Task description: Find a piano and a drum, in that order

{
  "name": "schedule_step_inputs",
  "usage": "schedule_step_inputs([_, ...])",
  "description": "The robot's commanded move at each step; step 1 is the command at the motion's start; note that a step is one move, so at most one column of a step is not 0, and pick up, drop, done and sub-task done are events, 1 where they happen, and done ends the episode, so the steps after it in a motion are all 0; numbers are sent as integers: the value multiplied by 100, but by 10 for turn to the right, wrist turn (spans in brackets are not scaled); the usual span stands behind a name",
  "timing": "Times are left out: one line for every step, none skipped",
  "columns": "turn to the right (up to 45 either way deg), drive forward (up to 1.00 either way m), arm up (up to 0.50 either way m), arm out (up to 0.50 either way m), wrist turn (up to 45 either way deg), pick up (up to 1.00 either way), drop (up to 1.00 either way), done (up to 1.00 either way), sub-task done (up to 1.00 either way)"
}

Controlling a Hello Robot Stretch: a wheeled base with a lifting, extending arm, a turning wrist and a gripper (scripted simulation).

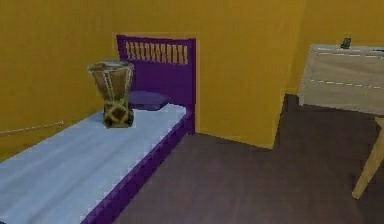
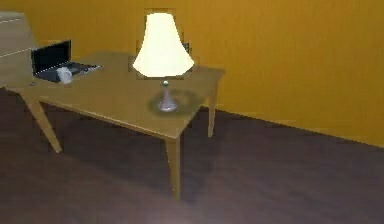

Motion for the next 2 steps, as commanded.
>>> schedule_step_inputs([30,0,0,0,0,0,0,0,0])
schedule_step_inputs([0,100,0,0,0,0,0,0,0])
